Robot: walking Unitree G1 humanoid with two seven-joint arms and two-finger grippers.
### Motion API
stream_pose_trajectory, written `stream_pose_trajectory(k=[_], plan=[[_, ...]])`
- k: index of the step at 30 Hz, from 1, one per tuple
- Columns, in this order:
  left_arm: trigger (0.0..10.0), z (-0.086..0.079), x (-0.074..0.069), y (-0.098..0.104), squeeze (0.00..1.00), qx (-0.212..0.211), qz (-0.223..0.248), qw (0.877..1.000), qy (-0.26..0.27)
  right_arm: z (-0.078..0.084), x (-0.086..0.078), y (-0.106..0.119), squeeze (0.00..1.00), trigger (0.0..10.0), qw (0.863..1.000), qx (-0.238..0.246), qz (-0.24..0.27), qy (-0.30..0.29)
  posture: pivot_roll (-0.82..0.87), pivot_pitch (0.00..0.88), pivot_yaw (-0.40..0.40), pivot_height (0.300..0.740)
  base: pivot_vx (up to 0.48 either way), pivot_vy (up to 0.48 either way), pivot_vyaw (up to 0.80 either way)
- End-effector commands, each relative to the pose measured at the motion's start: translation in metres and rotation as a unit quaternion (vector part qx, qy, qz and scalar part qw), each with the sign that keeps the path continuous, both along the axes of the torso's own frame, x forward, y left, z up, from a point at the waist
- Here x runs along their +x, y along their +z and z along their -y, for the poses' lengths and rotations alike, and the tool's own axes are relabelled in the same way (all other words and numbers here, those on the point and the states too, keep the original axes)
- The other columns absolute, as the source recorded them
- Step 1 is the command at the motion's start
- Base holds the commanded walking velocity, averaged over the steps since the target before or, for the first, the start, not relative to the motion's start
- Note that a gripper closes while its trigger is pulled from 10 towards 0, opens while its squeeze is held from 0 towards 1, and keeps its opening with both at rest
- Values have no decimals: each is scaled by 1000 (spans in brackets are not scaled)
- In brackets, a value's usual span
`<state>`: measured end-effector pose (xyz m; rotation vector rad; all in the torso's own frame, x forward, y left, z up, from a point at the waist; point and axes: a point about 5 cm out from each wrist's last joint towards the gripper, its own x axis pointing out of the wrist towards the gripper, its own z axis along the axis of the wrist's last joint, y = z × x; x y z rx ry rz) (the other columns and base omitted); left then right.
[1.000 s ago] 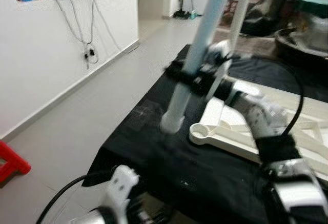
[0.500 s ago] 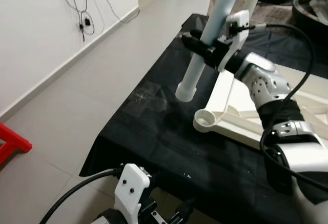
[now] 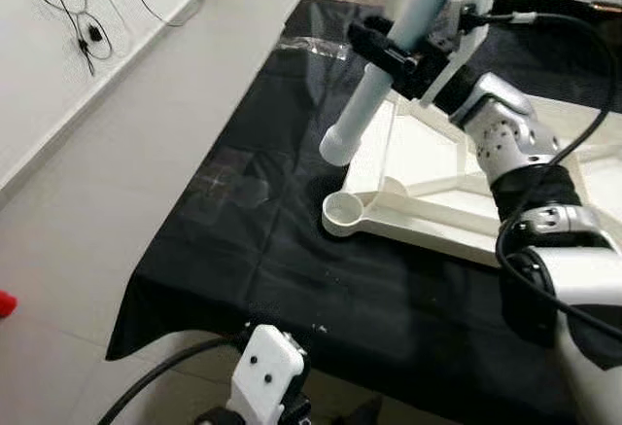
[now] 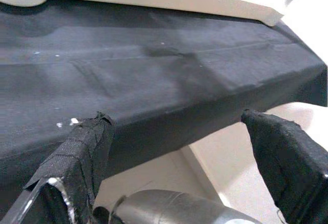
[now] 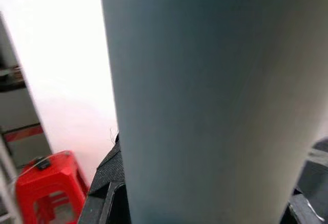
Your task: Building children table
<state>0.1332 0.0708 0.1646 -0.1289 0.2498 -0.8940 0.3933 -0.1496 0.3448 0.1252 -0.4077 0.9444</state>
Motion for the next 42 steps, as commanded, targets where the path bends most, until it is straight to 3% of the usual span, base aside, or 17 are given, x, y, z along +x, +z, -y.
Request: stream_pose_trajectory(k=[1, 15, 22, 24, 26, 29, 42], plan=[[10000, -1, -2, -5, 0, 9, -12, 1000, 1, -4, -1, 4, 0, 10000, 1000, -3, 12, 13, 129, 238, -47, 740, 0, 0, 0], [10000, -3, 1, -5, 0, 15, -4, 1000, 4, 4, -1, -3, 0, 10000, 999, -20, -1, 27, 131, 250, -43, 740, 0, 0, -611], [10000, -5, 4, -5, 0, 14, 1, 1000, 20, -5, -10, -13, 0, 10000, 990, -73, -1, 122, 145, 258, -51, 740, 0, 0, 0], [10000, -5, 4, -5, 0, 14, 1, 1000, 20, -5, -10, -13, 0, 10000, 990, -73, -1, 122, 145, 258, -51, 740, 0, 0, 0], [10000, -6, 3, -4, 0, 16, 4, 1000, 25, -1, -18, -18, 0, 10000, 979, -91, -7, 185, 142, 260, -49, 740, 0, 0, 0], [10000, -6, 3, -4, 0, 17, 5, 1000, 24, 1, -19, -19, 0, 10000, 975, -95, -12, 199, 142, 262, -47, 740, 0, 0, 0], [10000, -6, 2, -4, 0, 19, 9, 1000, 23, 14, -15, -34, 0, 10000, 976, -141, -31, 166, 139, 264, -47, 740, 0, 0, 0]])
